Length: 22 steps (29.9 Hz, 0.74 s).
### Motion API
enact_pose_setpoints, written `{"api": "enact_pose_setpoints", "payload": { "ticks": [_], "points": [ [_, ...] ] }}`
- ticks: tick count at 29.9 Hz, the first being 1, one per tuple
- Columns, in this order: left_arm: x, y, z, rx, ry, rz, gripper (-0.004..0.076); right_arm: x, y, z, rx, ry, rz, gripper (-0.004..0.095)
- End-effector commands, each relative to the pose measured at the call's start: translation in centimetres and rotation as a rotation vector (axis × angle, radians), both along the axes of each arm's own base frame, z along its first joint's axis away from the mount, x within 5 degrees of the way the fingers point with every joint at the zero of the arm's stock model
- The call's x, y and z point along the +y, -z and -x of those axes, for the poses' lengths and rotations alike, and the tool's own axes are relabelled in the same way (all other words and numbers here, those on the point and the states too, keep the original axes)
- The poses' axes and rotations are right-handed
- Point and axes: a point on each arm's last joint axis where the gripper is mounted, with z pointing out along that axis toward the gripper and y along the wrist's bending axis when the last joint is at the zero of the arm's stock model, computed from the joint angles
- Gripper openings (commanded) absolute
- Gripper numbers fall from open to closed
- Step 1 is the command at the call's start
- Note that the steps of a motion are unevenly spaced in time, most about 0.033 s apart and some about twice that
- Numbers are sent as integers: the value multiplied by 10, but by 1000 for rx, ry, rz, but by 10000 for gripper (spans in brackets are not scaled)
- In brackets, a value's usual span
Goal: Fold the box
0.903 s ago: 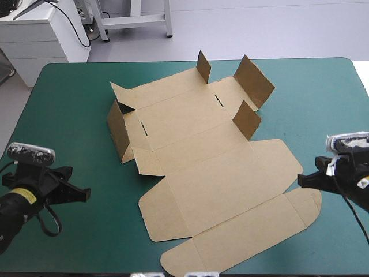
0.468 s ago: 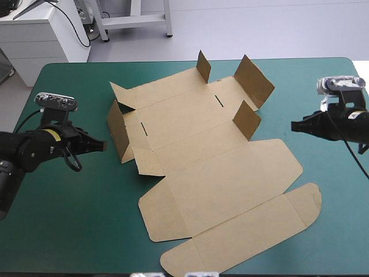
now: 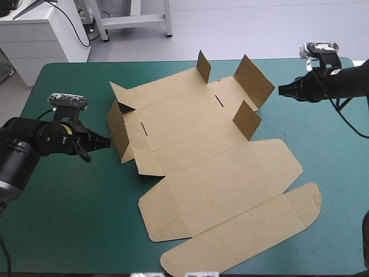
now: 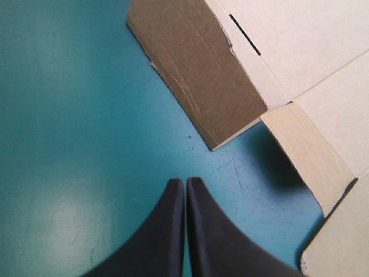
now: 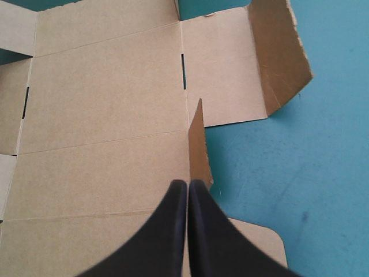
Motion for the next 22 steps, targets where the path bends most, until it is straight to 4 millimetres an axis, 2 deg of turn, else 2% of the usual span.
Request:
{"api": "enact_pose_setpoints", "payload": {
  "ticks": [1,5,8,12,22],
  "points": [
    [-3,-17,4,-67,10,43,-8,21,-10,-10,-60,-63,6,73],
    [-3,-15,6,-38,10,45,-8,49,8,-32,-42,-135,89,277],
    [-2,-14,8,-14,10,40,-8,62,15,-43,-52,-161,145,390],
    [-2,-13,9,6,10,36,-8,71,26,-55,-42,-184,212,436],
    [-2,-13,9,6,10,36,-8,74,71,-80,70,-203,246,435]
  ]
}}
